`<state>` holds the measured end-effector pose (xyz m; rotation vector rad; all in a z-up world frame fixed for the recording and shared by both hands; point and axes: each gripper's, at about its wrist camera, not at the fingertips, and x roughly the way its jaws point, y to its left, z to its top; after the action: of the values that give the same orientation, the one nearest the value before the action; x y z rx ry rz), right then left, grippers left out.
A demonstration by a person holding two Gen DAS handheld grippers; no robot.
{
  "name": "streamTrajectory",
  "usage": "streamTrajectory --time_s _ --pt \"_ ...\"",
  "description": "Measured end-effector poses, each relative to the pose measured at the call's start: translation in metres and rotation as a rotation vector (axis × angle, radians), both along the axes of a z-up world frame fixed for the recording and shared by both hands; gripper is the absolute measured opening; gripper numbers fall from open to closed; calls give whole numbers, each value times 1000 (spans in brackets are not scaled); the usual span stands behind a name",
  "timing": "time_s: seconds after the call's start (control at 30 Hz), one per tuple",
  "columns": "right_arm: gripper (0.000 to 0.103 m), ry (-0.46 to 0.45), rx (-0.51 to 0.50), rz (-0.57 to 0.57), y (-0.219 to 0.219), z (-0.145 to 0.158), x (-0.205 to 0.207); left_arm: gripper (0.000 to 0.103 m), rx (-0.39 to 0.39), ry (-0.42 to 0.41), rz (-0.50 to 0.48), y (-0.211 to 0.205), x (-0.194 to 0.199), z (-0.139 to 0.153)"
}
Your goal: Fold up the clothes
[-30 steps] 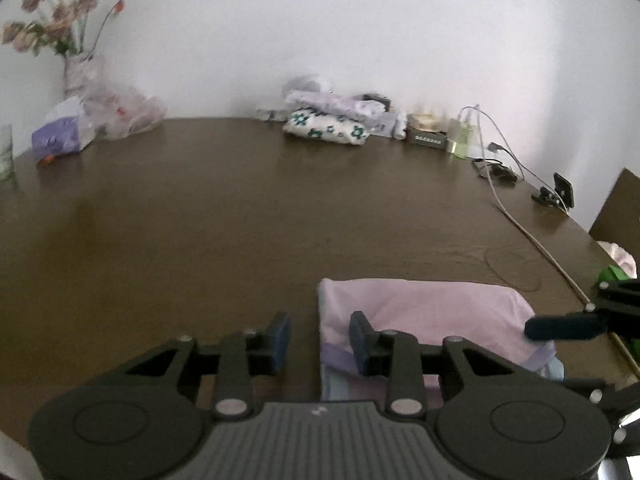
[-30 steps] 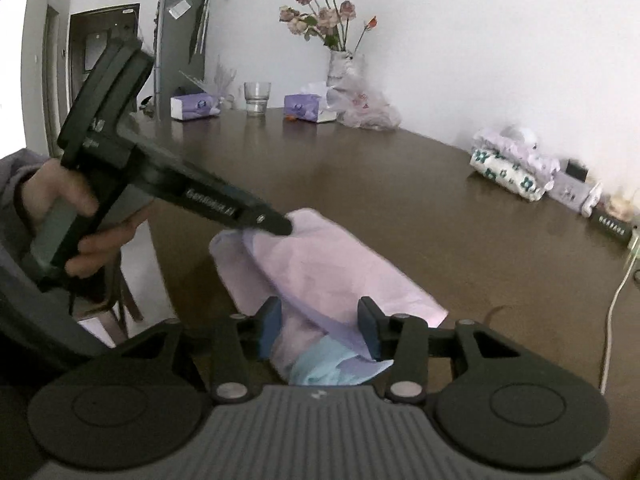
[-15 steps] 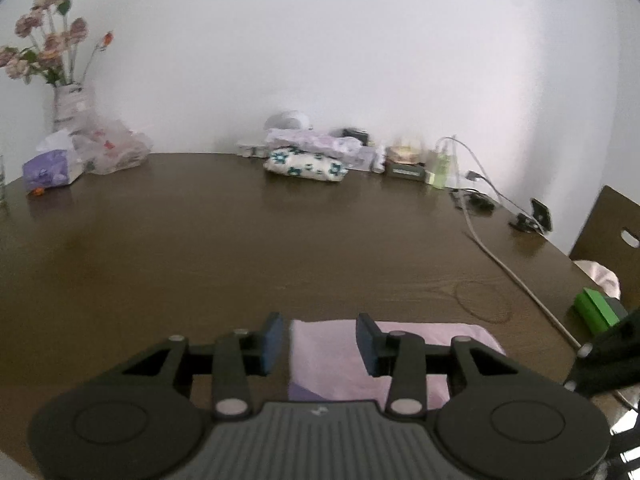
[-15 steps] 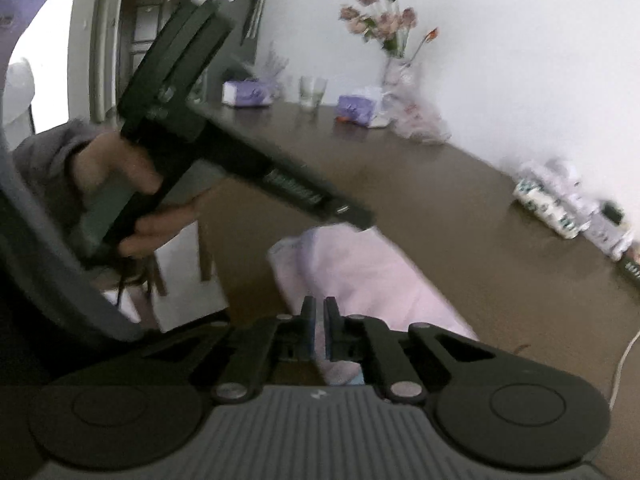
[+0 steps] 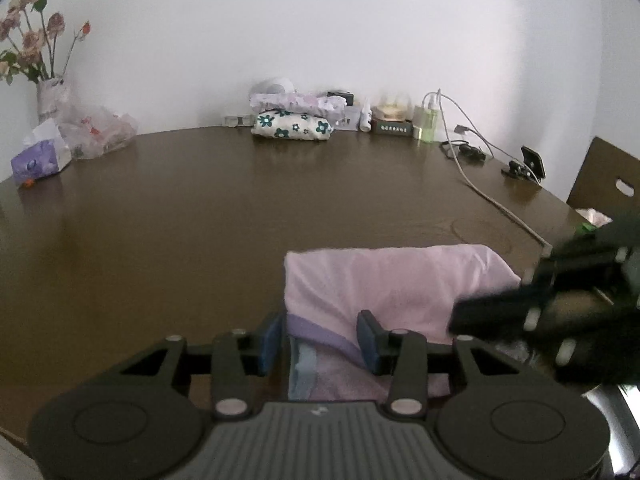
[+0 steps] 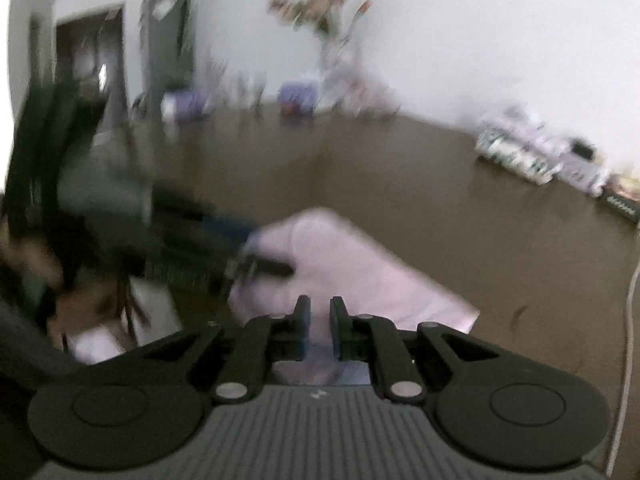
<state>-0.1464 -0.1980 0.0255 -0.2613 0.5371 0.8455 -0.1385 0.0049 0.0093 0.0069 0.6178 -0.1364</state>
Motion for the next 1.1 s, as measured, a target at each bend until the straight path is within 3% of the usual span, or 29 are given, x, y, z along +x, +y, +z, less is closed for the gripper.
streamTrajectory --time_s 0.1,0.2,0.3,0.33,0.37,0.47,0.63,0.7,0.8,0.87,0.93,1.03,1.1 --pt "11 26 4 -12 -5 -10 -9 38 -28 2 -4 8 -3 13" --pt "11 30 84 -56 -16 4 -7 37 -144 -157 -10 14 -8 39" --pt "11 2 132 -139 -11 15 15 31 -132 -159 -69 -6 14 38" --pt "11 1 130 -169 -7 14 24 18 -122 -119 -61 -11 23 31" --pt "11 18 116 -194 -3 9 32 12 -114 -72 -43 -13 30 22" --pt "11 69 92 -248 9 -5 51 12 -89 -7 2 -14 34 1" --pt "8 43 62 -399 -5 -16 35 12 -4 -80 36 -22 12 -8" --pt "8 39 105 -446 -19 -14 26 13 -6 -101 56 -21 10 -5" --pt "9 7 196 -394 -28 -3 6 30 -74 -178 44 -12 -6 9" --pt "9 15 188 -296 -19 -4 0 30 -55 -122 -29 -15 -5 8" --pt "9 62 125 -258 -10 -16 2 28 -29 -65 -42 -14 -5 -3" --pt "10 102 149 -307 -31 -21 -2 28 -32 -80 -8 -1 -21 1" --pt "23 136 231 -341 -53 -13 -2 51 -117 -72 22 16 -28 10"
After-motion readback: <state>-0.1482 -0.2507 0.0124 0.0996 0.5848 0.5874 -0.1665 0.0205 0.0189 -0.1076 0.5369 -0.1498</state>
